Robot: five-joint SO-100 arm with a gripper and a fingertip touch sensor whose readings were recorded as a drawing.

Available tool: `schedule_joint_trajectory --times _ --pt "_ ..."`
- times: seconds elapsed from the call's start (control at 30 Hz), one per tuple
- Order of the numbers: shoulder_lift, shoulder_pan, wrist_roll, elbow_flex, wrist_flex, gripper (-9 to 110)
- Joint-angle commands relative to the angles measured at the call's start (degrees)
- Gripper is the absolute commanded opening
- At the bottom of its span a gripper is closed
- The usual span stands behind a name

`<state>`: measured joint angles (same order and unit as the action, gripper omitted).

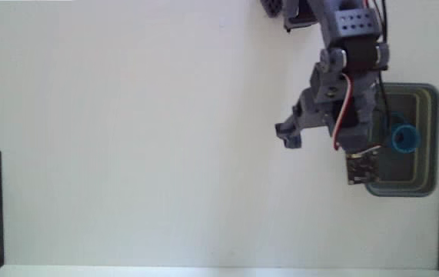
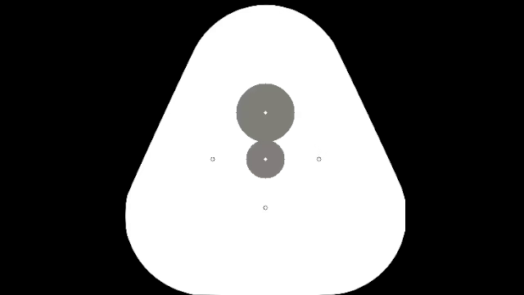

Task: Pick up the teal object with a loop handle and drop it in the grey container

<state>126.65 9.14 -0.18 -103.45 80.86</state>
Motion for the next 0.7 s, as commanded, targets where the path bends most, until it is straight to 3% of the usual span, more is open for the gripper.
schedule_joint_trajectory --times 0.0,0.67 --pt "5.9 -1.8 0.2 -1.6 1.1 110" --pt "15.0 -8.8 0.2 -10.7 1.1 110"
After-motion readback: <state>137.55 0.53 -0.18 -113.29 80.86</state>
